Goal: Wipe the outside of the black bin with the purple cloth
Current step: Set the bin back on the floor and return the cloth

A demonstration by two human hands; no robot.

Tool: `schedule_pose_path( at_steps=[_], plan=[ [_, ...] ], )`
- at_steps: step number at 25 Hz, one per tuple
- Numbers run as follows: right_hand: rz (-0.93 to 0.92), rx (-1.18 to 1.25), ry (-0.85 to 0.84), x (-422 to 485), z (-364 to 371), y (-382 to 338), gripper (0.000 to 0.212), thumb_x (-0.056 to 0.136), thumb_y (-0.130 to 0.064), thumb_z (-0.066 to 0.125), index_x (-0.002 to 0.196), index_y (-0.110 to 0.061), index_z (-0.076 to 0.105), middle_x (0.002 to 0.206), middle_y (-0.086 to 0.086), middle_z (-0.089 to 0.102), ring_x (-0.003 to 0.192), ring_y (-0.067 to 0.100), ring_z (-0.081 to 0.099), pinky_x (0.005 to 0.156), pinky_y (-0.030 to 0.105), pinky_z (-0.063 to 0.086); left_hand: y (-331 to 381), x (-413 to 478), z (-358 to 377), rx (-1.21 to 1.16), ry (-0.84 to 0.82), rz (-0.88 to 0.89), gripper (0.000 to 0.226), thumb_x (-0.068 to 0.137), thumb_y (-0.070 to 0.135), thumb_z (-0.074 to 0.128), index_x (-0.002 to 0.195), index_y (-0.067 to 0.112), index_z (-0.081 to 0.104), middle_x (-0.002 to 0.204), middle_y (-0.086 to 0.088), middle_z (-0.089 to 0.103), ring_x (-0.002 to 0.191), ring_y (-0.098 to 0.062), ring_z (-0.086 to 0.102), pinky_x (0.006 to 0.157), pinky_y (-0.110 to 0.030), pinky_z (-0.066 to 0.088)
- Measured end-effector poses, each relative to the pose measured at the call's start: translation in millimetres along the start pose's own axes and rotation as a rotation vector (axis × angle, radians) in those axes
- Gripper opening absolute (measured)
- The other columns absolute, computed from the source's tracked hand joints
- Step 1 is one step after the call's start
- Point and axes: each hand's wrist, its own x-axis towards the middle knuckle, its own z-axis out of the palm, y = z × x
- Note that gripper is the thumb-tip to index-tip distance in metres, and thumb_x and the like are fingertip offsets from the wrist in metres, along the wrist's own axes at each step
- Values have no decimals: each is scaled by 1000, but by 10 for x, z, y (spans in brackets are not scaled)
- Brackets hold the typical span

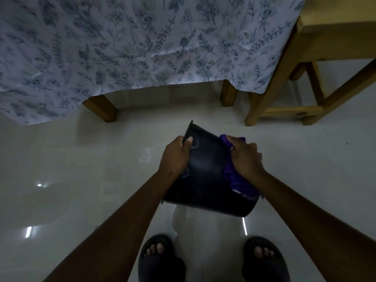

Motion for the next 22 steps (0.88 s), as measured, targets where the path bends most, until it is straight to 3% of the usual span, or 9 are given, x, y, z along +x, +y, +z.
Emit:
schedule_pose_path(
  at_steps=[2, 4, 7, 10, 13, 16, 20, 22],
  plan=[
    [-2, 196, -27, -67, -62, 148, 45, 100, -27, 33, 142, -44, 36, 128, 18, 54, 109, 34, 57, 96, 35, 45, 48, -125, -96, 48, 12, 102, 32, 101, 39, 37, 97, 14, 57, 88, -2, 64, 78, -17, 60, 60, -17, 41],
    [-142, 324, 5, -278, -187, 116, 46, 100, -12, 38, 144, -27, 40, 127, 12, 59, 110, 20, 58, 96, 18, 41, 131, -232, -219, 176, 29, 239, 32, 100, 40, 36, 100, 15, 56, 87, -3, 67, 75, -19, 63, 63, -26, 48],
    [-201, 394, 141, -499, -347, 80, 47, 99, -6, 40, 146, -12, 37, 146, 8, 47, 131, 20, 46, 110, 27, 32, 253, -450, -250, 454, -41, 395, 31, 100, 41, 35, 100, 15, 51, 78, -4, 67, 63, -22, 62, 58, -31, 49],
    [-188, 416, 268, -610, -446, 36, 48, 99, -7, 41, 147, -9, 33, 150, 10, 41, 136, 24, 40, 109, 26, 28, 274, -598, -114, 678, 18, 626, 30, 97, 41, 36, 92, 17, 54, 57, 0, 63, 44, -16, 59, 40, -23, 37],
    [-180, 396, 354, -702, -576, -2, 51, 100, -10, 41, 149, -14, 29, 151, 9, 39, 133, 27, 40, 104, 31, 34, 212, -646, 50, 756, 62, 830, 14, 84, 30, 61, 85, 17, 59, 49, 1, 59, 36, -14, 53, 36, -19, 29],
    [-214, 319, 397, -769, -654, 26, 53, 98, -7, 43, 149, -13, 30, 149, 12, 41, 129, 29, 42, 100, 32, 36, 98, -716, 181, 797, 5, 878, 33, 62, 15, 79, 89, 13, 60, 52, 0, 61, 39, -18, 55, 35, -21, 38],
    [-313, 224, 345, -877, -606, 141, 58, 94, 1, 47, 147, -15, 33, 150, 12, 41, 129, 33, 45, 105, 42, 41, -82, -896, 288, 746, -64, 923, 31, 70, 19, 75, 93, 15, 54, 61, -4, 62, 44, -23, 58, 35, -24, 38],
    [-288, 194, 320, -909, -553, 183, 59, 92, 3, 49, 147, -14, 34, 151, 13, 39, 128, 34, 44, 104, 38, 37, -152, -980, 310, 720, -91, 911, 23, 75, 25, 71, 92, 17, 57, 63, -2, 62, 46, -21, 58, 36, -22, 37]
  ],
)
